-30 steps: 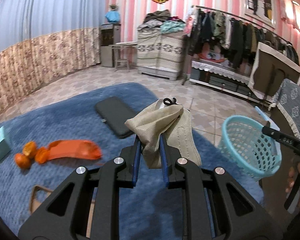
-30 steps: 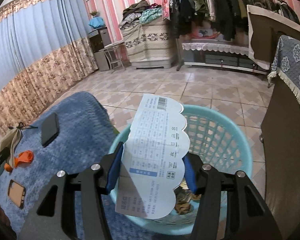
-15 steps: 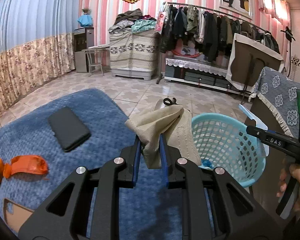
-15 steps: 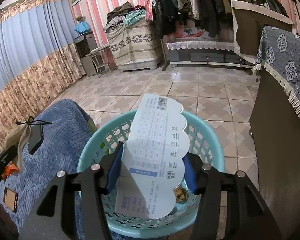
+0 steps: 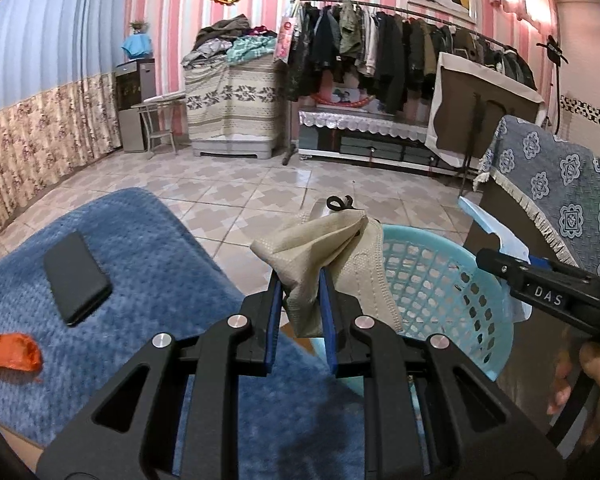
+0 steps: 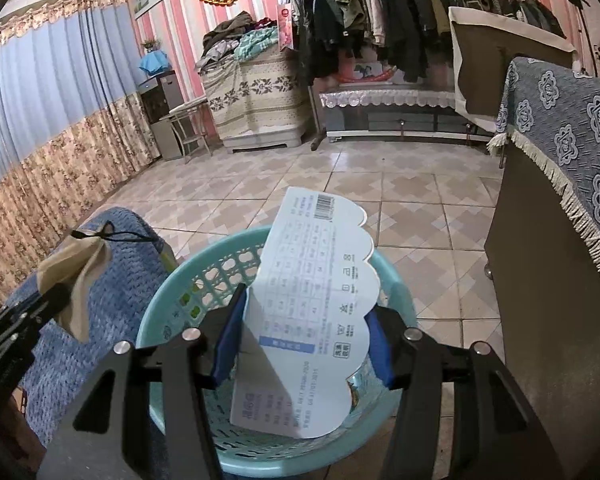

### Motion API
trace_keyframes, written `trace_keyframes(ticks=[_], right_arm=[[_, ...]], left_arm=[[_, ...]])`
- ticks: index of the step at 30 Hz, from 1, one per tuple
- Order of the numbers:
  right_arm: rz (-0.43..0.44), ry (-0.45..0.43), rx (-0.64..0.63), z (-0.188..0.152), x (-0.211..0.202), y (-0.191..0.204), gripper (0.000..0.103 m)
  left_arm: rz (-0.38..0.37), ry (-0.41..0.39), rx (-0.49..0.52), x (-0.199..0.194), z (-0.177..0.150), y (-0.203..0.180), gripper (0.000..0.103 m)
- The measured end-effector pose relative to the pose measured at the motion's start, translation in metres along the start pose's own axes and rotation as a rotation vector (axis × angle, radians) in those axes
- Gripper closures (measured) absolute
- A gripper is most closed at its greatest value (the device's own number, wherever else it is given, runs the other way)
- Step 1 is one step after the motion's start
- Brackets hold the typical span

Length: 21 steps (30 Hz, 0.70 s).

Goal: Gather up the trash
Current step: 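Carry the cloth bag and leaflet in both tools over the blue basket, then open the left tool to drop the beige cloth bag into the basket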

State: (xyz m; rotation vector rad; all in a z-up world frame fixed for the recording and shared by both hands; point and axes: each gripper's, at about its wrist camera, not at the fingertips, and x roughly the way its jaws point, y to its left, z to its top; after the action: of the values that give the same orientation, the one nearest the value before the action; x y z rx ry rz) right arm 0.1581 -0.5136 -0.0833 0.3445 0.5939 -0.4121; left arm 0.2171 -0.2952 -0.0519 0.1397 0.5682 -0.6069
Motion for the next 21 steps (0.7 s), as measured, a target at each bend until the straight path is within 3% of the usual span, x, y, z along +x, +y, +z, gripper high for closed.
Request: trace_keyframes(ticks=[16,19,21], right_arm=[[-0.046,0.006,0.092,0.001,0.006,-0.034,0.050],[-0.046,0.009,0.086,0.001,0.007,-0.035,0.050],[-0.044,0.012,0.086,0.000,0.008,-0.035,0.050]], left_arm=[[-0.096,0.053,0.074,0.058,0.003,-0.063,0.086],[-0.104,0.070,0.086,0.065,0.001,-0.070,0.081],[-0.096,0.071,0.081,0.064,0.001,-0.068,0.070]])
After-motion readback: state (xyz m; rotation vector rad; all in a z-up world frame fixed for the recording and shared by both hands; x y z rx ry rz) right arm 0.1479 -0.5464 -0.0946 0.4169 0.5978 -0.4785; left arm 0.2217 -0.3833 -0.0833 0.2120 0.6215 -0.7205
